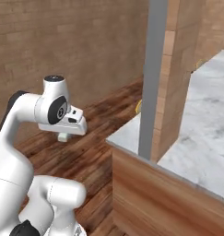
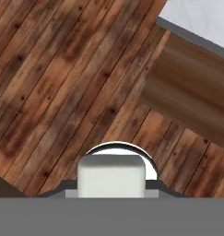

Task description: Pick up the marshmallow and place it in the cup of hot chocolate on the dining counter.

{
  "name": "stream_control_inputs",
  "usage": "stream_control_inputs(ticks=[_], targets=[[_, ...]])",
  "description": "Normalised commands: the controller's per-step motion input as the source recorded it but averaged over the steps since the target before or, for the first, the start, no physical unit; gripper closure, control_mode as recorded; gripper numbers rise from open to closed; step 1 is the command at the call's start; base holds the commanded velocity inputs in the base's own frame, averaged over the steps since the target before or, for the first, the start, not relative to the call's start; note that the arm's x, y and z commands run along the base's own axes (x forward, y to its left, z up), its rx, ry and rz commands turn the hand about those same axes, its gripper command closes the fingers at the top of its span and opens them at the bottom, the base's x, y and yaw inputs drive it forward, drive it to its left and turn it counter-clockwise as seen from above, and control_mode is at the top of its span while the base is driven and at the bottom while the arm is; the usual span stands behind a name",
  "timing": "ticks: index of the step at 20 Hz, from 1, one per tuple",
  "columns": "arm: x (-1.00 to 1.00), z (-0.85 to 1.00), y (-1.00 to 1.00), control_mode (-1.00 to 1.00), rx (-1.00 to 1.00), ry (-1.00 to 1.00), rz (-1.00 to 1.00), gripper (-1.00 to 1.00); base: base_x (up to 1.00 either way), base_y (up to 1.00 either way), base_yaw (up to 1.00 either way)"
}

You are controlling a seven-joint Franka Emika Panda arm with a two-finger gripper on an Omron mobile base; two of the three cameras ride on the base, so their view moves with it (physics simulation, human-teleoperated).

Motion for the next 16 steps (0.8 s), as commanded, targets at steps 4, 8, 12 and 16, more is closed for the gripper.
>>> stream_control_inputs(ticks=[4, 8, 12, 16], targets=[[0.00, 0.00, 0.00, 1.00, 0.00, 0.00, 0.00, 1.00, 1.00, 0.76, -0.64], [0.00, 0.00, 0.00, 1.00, 0.00, 0.00, 0.00, 1.00, 0.97, 0.75, -0.65], [0.00, 0.00, 0.00, 1.00, 0.00, 0.00, 0.00, 1.00, 0.90, 0.73, -0.67], [0.00, 0.00, 0.00, 1.00, 0.00, 0.00, 0.00, 1.00, 0.71, 0.67, -0.71]])
